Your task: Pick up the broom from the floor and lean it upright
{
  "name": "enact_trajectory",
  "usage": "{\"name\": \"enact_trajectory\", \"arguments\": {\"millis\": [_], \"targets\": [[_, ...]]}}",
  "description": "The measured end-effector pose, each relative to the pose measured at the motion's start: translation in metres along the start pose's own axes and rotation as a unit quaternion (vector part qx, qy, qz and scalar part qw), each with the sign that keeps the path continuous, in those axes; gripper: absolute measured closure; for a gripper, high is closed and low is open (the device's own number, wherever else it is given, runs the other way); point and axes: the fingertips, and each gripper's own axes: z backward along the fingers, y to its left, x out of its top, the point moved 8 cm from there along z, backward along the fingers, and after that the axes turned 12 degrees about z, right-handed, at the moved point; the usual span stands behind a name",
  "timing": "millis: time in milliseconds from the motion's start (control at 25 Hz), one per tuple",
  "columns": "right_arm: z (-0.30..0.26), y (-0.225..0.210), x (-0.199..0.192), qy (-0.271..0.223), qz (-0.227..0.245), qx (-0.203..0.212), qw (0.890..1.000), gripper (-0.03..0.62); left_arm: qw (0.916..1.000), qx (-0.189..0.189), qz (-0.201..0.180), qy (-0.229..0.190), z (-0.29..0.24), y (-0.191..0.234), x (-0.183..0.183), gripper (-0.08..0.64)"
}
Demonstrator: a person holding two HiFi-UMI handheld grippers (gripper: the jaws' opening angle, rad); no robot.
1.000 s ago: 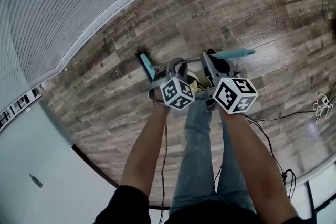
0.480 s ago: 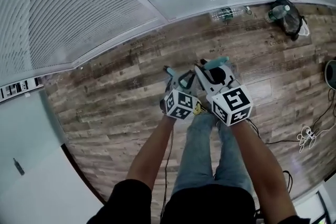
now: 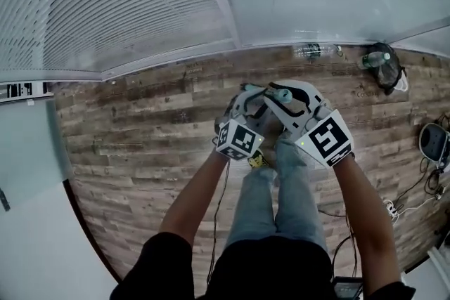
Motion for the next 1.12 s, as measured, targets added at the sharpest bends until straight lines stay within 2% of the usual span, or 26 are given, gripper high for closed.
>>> {"name": "enact_trajectory", "arguments": {"millis": [120,200,280,360,600,760,880,1000,1120], "targets": [[-0.014,-0.022,0.0,-0.001,0.016,0.044,0.999,0.499,0.9997,-0.005,0.017,0.016,-0.018,0.014,0.007,0.454],[-0.026,-0.039,-0.003,-0.003,0.009,0.058,0.998,0.499,0.999,0.008,0.033,0.029,-0.029,0.028,0.011,0.453],[-0.038,-0.054,-0.007,0.0,-0.003,0.066,0.998,0.499,0.9961,0.011,0.078,0.039,-0.039,0.042,0.012,0.457],[-0.054,-0.073,-0.018,0.009,-0.007,0.079,0.997,0.499,0.9909,0.016,0.124,0.05,-0.054,0.058,0.01,0.465],[-0.124,-0.111,-0.067,0.035,0.0,0.135,0.99,0.499,0.9721,0.067,0.203,0.097,-0.101,0.108,-0.029,0.466],[-0.153,-0.121,-0.094,0.052,0.014,0.169,0.984,0.499,0.9604,0.083,0.233,0.129,-0.124,0.127,-0.051,0.466],[-0.171,-0.132,-0.102,0.059,0.019,0.183,0.981,0.499,0.9539,0.105,0.251,0.127,-0.134,0.143,-0.058,0.466],[-0.186,-0.144,-0.104,0.066,0.025,0.179,0.981,0.499,0.9465,0.122,0.269,0.129,-0.145,0.158,-0.057,0.466],[-0.194,-0.155,-0.108,0.066,0.002,0.162,0.985,0.499,0.9441,0.124,0.269,0.144,-0.154,0.169,-0.053,0.466]]}}
